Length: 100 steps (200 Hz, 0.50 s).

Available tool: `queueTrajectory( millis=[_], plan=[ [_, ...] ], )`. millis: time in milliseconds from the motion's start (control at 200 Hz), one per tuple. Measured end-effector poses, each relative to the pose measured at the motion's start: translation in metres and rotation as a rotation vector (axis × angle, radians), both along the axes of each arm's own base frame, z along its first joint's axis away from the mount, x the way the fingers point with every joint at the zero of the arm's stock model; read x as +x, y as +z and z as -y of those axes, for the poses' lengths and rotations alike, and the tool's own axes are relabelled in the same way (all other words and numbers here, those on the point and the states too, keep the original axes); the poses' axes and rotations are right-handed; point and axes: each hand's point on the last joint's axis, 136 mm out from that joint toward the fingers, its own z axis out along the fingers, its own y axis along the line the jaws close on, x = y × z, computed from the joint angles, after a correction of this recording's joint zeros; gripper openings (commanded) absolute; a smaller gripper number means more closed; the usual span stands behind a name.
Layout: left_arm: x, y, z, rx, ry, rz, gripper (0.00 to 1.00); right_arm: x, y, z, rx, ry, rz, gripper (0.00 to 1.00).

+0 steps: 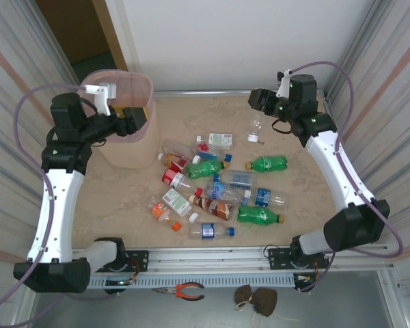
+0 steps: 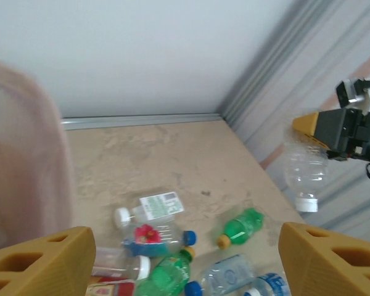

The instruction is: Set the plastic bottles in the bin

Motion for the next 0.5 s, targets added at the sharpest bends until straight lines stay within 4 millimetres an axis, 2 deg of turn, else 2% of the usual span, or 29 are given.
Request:
queueTrajectory(
  millis=[261,311,501],
  plan=[
    [-0.015,0.013,0.059,-0.041,-0.233,0.095,0.78,-0.051,0.031,-0.047,-0.024,0.189,0.155,0.58],
    [-0.021,0.016,0.07,-0.05,-0.28,0.121,0.78,-0.061,0.039,-0.056,-0.021,0.228,0.196,0.54],
    [-0.057,0.032,0.119,-0.056,-0.478,0.24,0.83,-0.1,0.067,-0.083,0.007,0.358,0.373,0.47]
  ],
)
